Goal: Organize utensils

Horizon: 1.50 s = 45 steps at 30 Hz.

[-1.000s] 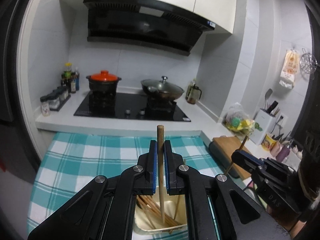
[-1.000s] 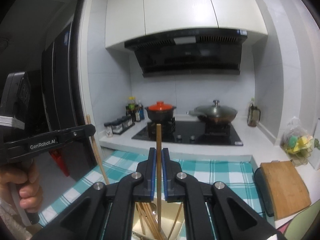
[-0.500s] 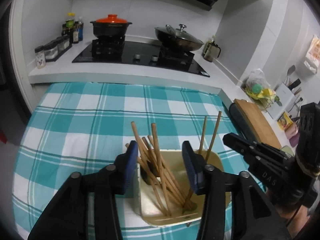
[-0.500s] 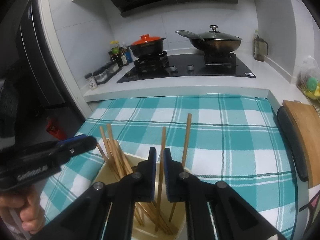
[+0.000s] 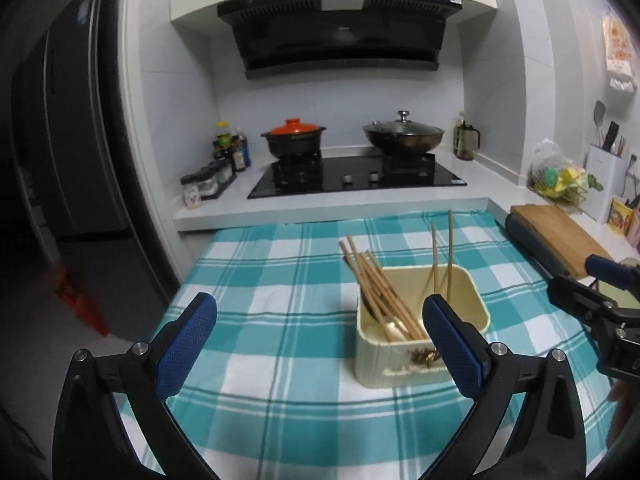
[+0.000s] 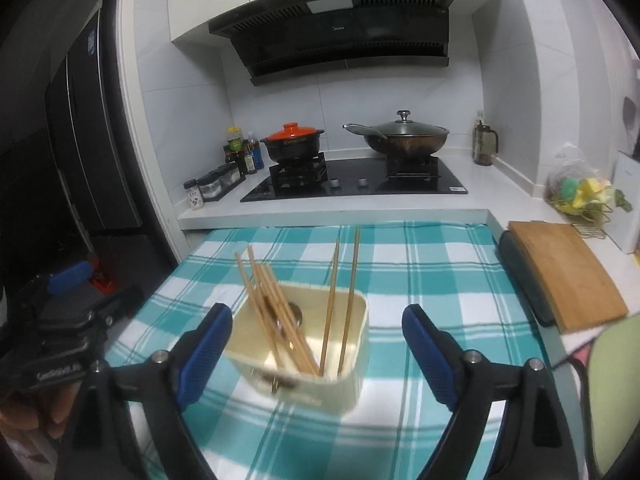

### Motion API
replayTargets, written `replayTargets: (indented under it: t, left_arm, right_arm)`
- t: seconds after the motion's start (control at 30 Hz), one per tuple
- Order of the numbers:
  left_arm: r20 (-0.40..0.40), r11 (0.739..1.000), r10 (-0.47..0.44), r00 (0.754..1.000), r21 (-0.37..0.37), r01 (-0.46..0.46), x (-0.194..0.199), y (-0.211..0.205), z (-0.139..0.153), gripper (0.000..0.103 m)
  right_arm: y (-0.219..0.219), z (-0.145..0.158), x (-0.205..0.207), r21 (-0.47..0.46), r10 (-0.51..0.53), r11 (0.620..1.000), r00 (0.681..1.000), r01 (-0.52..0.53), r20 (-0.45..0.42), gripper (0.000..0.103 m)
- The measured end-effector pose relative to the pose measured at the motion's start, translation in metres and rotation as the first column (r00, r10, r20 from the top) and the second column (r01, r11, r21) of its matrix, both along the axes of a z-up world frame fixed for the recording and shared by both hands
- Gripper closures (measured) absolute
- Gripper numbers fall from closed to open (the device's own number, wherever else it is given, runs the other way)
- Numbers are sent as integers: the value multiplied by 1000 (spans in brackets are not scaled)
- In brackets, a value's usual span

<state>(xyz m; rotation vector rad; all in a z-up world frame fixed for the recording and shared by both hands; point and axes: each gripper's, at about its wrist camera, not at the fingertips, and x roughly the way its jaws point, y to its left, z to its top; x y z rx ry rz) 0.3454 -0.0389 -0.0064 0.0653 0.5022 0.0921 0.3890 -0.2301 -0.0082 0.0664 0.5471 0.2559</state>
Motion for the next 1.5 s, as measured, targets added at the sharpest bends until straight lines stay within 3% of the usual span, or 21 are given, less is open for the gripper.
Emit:
replayTargets:
  t: [0.13, 0.33, 0.53, 1.5]
  left_arm:
    - [-58, 1000, -18, 998, 10, 19, -37, -1, -10, 0]
    - [-119, 999, -45, 992, -34, 41, -76, 4, -21, 0]
    - [-133, 997, -50, 990, -57, 43, -98, 4, -19, 0]
    - [-136, 997, -52, 989, -69, 43, -113, 3, -13, 0]
  right_arm:
    - [4, -1, -52, -28, -49, 998, 999, 49, 9, 0]
    - [15, -4, -111, -90, -71, 993, 997, 72, 16, 0]
    - [20, -4, -142, -100, -80, 992, 997, 81, 8, 0]
    - [33, 10, -170, -123, -62, 990, 998, 63, 14, 0]
